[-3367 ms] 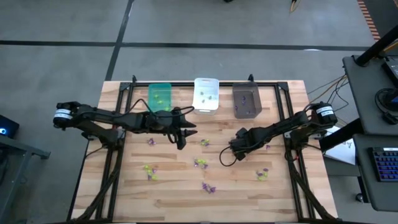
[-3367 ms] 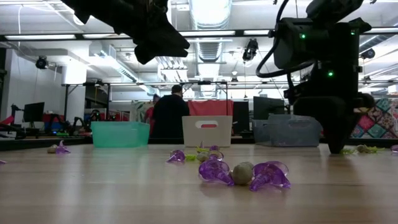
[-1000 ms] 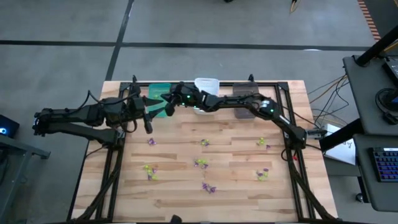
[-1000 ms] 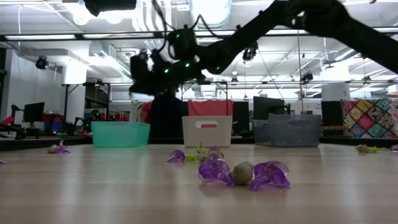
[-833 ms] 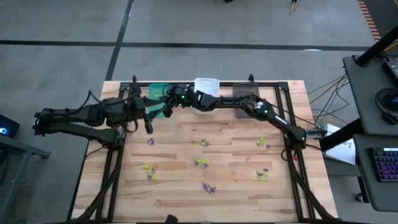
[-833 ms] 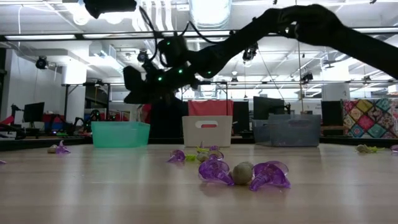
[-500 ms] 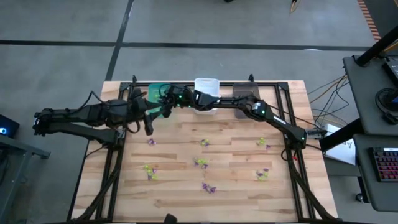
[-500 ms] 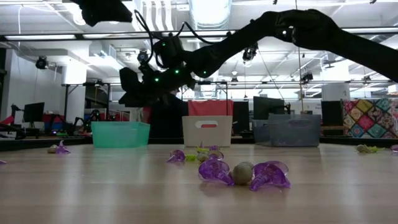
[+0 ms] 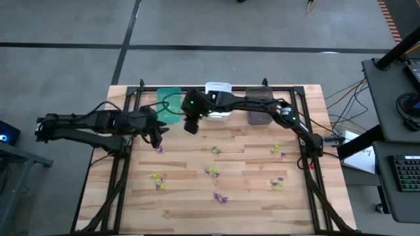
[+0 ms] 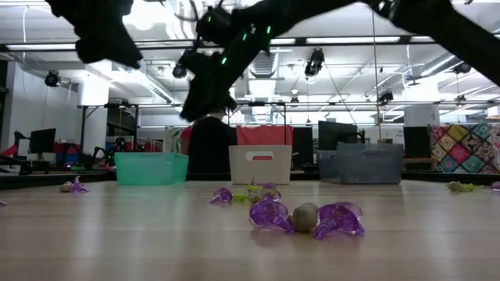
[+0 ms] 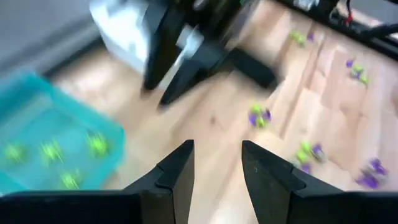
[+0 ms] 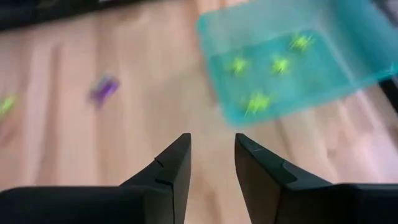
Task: Sort Halloween decoration
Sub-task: Put the purple witch hat toy into the gray bin
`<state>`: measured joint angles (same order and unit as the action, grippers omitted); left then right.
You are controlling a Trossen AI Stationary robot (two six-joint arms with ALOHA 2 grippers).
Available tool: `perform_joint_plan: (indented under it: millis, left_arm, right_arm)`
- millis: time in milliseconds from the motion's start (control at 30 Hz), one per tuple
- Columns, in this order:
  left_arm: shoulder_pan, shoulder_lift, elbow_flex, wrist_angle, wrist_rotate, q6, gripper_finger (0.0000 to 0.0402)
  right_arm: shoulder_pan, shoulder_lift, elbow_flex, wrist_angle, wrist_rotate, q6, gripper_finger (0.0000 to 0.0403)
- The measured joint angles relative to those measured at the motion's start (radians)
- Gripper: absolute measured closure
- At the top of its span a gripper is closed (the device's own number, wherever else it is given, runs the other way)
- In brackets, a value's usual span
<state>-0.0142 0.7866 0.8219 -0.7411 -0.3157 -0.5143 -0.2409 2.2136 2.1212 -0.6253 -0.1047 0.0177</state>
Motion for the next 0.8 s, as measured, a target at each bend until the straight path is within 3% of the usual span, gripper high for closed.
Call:
perform_joint_plan:
  millis: [167, 300, 533, 800]
  left_arm:
    - [-0.017, 0.063, 0.000, -0.099, 0.044, -0.113, 0.0286]
    - [-0.038, 0.140, 0.000, -0.160, 0.104, -0.132, 0.0286]
    - [-0.127, 0.285, -0.001, -0.270, 0.124, -0.037, 0.0286]
    - [-0.243, 0.363, -0.001, -0.249, 0.117, 0.060, 0.0286]
  right_arm:
    - [0.062, -0.088, -0.023, -0.205, 0.000, -0.053, 0.0300]
    - [0.121, -0.157, -0.097, -0.230, 0.000, -0.080, 0.0307]
    - [0.198, -0.325, -0.311, -0.195, 0.001, -0.095, 0.0321]
    - [0.242, -0.548, -0.617, -0.048, 0.000, -0.071, 0.0330]
